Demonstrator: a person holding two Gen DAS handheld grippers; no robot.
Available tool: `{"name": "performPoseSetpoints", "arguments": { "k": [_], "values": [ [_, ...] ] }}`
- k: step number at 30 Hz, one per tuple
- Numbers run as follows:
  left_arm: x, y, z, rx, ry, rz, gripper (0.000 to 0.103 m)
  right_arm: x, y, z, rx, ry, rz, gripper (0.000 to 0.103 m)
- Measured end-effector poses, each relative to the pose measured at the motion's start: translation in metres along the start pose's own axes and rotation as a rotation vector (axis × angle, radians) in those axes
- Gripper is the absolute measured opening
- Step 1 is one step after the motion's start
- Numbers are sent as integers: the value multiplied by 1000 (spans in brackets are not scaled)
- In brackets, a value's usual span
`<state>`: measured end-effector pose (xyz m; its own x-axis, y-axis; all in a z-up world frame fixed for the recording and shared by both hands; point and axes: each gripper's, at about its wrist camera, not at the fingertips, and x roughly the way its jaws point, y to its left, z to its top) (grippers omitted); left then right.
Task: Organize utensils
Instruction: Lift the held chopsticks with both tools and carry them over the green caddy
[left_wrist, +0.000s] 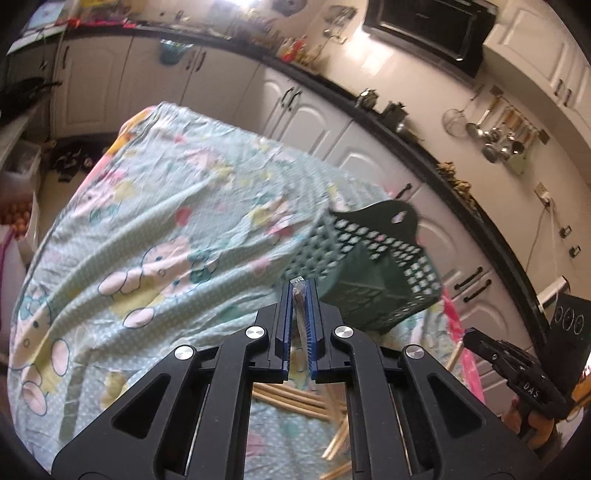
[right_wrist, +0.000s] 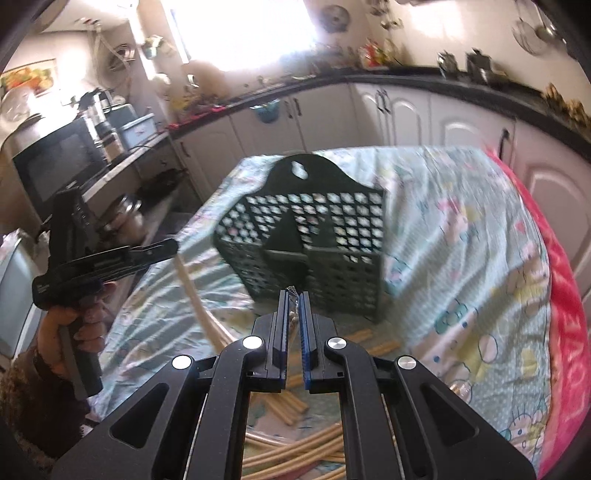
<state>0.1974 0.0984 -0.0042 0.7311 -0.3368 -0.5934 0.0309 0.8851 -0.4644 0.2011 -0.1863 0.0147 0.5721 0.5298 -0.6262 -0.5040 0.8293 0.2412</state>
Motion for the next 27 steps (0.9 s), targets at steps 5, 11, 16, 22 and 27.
{"name": "performPoseSetpoints", "arguments": {
  "k": [5,11,16,22,27],
  "values": [
    [-22,-26,6,53,-43,-43,3,-13,25,10,-53,-21,39,5],
    [-43,-52,12,105,-70,-100,3,-25,46,20,-95,-40,74,4],
    [-58,-72,17,146,-92,-137,2,-38,58,28,-124,-67,86,4],
    [-74,-93,28,183,-138,-155,2,-62,63,48,-144,-138,81,4],
    [-85,-111,48,215,-187,-152,2,-80,61,69,-152,-202,64,4]
  ]
}}
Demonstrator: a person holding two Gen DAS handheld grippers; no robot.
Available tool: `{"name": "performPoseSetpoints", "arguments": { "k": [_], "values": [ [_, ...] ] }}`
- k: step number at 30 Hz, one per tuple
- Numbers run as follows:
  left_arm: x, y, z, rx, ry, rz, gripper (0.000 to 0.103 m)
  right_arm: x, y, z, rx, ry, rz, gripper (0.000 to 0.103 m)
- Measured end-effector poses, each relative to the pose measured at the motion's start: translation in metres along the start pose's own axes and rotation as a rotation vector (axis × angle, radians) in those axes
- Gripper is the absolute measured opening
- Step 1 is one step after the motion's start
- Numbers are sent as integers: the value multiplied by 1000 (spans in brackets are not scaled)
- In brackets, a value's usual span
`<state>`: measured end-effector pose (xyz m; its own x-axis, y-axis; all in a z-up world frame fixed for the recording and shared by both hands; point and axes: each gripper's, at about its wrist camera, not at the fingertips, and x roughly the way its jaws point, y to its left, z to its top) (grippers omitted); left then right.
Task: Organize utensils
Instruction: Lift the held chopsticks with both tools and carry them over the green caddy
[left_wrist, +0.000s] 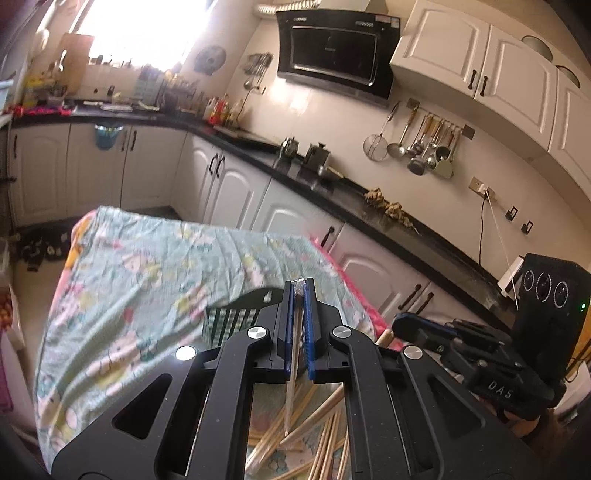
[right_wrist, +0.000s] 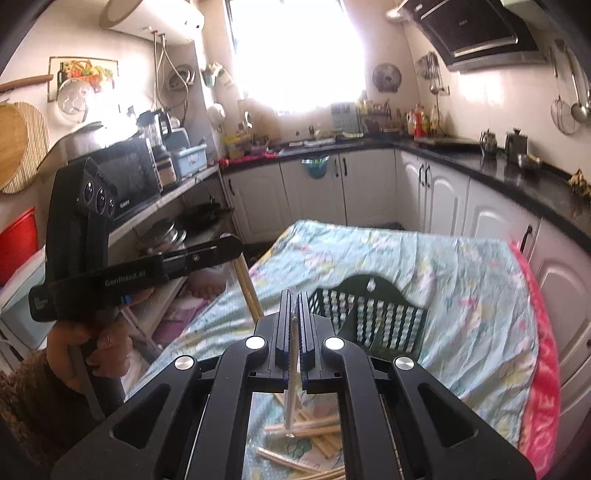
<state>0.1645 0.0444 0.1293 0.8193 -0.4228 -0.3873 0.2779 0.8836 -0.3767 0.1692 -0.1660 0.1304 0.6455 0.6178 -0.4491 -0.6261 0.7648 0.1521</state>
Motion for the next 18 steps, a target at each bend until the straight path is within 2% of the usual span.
{"name": "performPoseSetpoints", "arguments": {
  "k": [10,18],
  "values": [
    [0,-19,51,57,-107,49,2,-20,-23,55,-11,-119,-84,4],
    [12,-26,77,72,-158,74,2,-15,-56,78,24,-155,-148,4]
  ]
}}
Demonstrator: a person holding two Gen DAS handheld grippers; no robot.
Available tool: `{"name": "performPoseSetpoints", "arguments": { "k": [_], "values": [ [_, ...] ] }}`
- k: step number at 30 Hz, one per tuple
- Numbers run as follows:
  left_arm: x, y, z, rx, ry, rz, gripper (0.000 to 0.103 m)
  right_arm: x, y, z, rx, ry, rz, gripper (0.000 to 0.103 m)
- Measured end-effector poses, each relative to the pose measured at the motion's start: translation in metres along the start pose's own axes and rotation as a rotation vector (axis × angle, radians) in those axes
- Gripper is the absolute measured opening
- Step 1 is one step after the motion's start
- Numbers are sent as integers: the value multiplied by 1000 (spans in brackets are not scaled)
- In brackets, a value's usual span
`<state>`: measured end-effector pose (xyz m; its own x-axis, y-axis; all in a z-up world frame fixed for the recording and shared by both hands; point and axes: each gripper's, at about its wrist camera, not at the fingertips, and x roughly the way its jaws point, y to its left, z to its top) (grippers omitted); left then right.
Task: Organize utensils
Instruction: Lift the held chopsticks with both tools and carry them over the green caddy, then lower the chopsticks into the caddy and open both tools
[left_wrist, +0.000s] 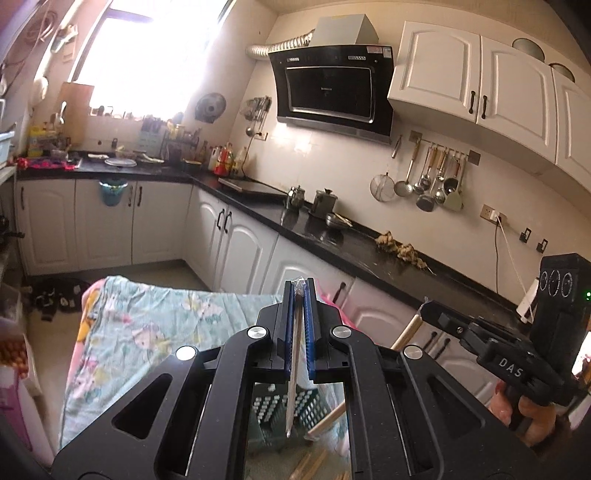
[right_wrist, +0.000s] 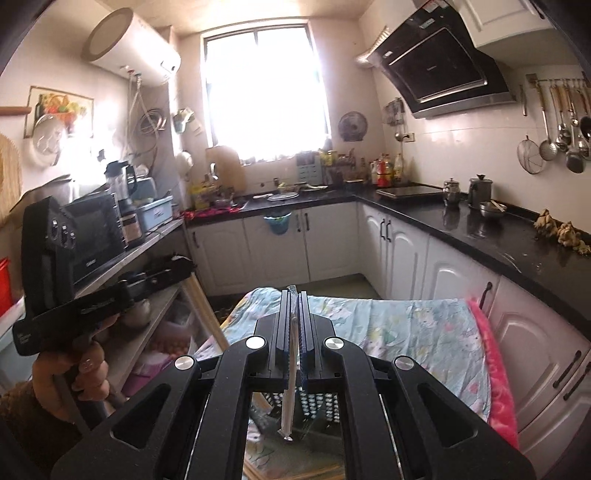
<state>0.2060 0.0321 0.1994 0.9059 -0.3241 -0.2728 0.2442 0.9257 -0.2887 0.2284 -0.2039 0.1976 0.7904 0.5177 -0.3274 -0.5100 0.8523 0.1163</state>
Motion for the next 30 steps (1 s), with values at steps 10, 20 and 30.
{"name": "performPoseSetpoints", "arguments": {
  "k": [10,20,30],
  "values": [
    [33,0,-18,13,11,28,2,23,-28,-13,43,-11,-57,4],
    [58,1,-48,19,43,34,3,47,-39,-39,54,0,-91,4],
    [76,6,-76,15,86,36,3,71,-36,-68,57,51,-96,5]
  ]
}}
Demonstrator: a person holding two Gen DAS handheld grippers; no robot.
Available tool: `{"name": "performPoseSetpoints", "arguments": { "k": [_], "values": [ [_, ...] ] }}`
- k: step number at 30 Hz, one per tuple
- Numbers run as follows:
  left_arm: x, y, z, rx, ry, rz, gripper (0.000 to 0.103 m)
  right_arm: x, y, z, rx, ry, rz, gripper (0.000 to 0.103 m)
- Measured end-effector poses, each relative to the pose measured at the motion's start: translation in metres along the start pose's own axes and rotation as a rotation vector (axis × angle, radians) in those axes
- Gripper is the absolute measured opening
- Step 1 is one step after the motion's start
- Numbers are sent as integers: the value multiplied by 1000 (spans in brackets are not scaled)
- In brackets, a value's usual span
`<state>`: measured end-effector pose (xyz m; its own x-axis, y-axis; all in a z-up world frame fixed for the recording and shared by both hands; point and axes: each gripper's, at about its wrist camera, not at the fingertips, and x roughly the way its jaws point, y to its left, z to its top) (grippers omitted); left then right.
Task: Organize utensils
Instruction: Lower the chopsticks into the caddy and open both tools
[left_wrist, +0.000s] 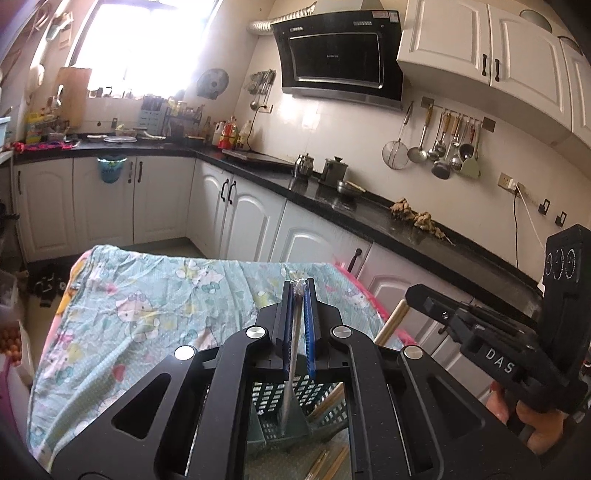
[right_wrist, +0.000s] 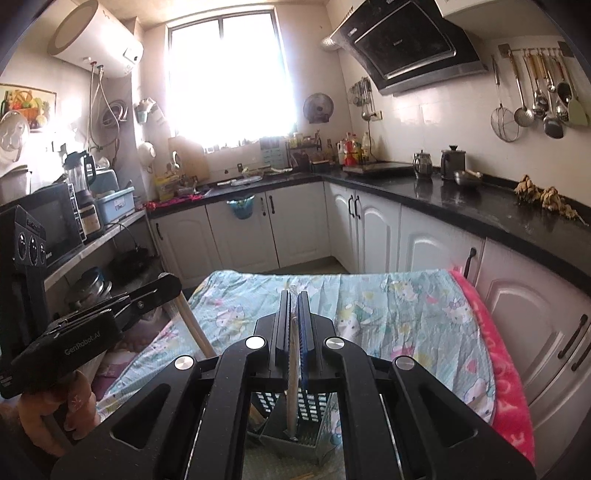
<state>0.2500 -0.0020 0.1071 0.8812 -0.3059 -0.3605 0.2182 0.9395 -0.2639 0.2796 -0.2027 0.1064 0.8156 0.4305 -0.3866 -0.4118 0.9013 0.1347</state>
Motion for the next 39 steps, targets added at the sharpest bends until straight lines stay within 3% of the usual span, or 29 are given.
{"name": "performPoseSetpoints", "arguments": {
  "k": [4,6,8,12,14,20,22,39],
  "values": [
    [6,3,-8,0,24,5,6,9,0,-10,10,29,0,9],
    [8,7,-12,-9,38,10,16,9,-1,-14,13,30,-4,25],
    [7,10,-15,-19,42,13,34,8,-1,-16,12,31,-6,31],
    [0,15,-18,-28,33,27,45,5,-1,-19,2,34,-7,42],
    [-6,16,-17,-36,21,29,64,3,0,-21,3,36,-6,46],
    [-30,18,-13,-44,-24,40,88,-5,5,-23,-14,31,-6,57],
    [-39,19,-13,-48,-37,44,92,-8,7,-24,-17,25,-4,59],
    [-82,23,-23,-85,-58,43,92,-56,24,-30,-40,-17,41,69]
  ]
}}
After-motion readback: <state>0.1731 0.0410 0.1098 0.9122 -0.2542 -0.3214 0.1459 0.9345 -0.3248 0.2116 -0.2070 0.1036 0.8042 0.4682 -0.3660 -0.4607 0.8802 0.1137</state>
